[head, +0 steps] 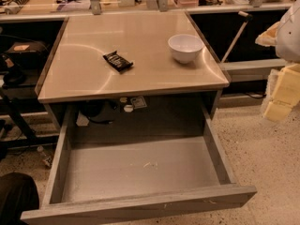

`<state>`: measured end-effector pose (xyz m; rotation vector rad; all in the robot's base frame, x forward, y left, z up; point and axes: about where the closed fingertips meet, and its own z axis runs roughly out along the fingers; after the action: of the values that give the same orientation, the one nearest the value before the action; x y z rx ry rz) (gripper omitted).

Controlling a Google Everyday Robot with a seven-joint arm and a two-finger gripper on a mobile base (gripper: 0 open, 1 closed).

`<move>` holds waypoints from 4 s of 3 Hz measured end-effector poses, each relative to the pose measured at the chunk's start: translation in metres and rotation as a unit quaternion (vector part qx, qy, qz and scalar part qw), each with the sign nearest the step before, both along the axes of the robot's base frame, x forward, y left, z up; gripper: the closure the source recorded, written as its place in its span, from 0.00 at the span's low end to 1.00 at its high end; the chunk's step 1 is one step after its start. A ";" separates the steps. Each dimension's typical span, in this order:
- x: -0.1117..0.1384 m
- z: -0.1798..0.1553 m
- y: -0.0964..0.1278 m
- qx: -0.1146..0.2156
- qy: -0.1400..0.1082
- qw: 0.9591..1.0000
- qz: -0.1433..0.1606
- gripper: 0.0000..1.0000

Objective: Place rxbar chocolate into top drawer

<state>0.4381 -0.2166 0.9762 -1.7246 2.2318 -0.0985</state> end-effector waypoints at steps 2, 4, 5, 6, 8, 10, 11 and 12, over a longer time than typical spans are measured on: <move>0.020 0.002 0.020 -0.015 0.019 1.000 -0.011 0.00; 0.104 0.012 0.100 -0.025 0.030 0.999 -0.017 0.00; 0.112 0.015 0.107 -0.016 0.013 1.000 -0.014 0.00; 0.112 0.015 0.107 -0.016 0.013 1.000 -0.014 0.00; 0.153 -0.003 0.139 -0.002 0.029 0.998 -0.057 0.00; 0.213 -0.030 0.181 0.009 0.041 0.996 -0.078 0.00; 0.221 -0.039 0.207 0.039 0.047 0.996 -0.066 0.00; 0.228 -0.048 0.238 0.056 0.062 0.995 -0.056 0.00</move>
Offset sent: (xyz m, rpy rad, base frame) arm 0.0954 0.0972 0.0129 -0.1619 0.2260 -0.1179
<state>0.6660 0.0218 0.9280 -1.5876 2.3745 0.1097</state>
